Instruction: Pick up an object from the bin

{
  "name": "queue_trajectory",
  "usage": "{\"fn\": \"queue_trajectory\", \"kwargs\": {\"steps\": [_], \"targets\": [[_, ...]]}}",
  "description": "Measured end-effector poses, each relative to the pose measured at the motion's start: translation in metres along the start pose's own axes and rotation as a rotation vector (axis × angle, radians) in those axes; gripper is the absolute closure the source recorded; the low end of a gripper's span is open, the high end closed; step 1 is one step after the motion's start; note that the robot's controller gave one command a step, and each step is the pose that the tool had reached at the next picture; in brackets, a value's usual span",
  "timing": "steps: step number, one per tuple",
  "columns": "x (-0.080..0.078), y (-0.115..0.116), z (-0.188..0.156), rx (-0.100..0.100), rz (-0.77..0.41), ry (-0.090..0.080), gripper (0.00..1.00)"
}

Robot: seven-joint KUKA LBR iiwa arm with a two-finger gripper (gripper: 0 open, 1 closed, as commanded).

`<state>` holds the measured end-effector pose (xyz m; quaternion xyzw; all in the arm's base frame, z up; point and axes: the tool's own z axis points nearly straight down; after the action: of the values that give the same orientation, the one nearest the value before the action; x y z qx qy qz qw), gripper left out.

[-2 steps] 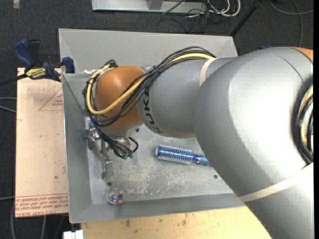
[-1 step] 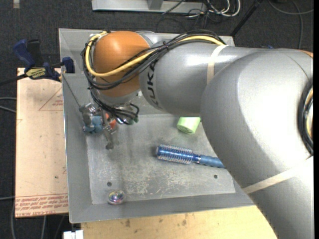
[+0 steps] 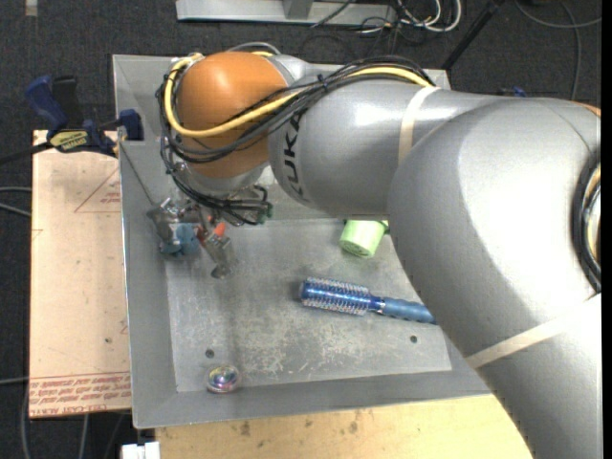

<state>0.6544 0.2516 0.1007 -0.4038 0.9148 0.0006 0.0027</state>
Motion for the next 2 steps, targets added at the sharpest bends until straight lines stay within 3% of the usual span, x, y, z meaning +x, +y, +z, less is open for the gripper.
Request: {"fn": "queue_trajectory", "kwargs": {"steps": [1, 2], "targets": [[0.0005, -0.0036, 0.0276, 0.007, -0.142, 0.005, 0.00], [-0.0001, -0.0047, 0.0265, 0.007, -0.137, 0.001, 0.00]]}}
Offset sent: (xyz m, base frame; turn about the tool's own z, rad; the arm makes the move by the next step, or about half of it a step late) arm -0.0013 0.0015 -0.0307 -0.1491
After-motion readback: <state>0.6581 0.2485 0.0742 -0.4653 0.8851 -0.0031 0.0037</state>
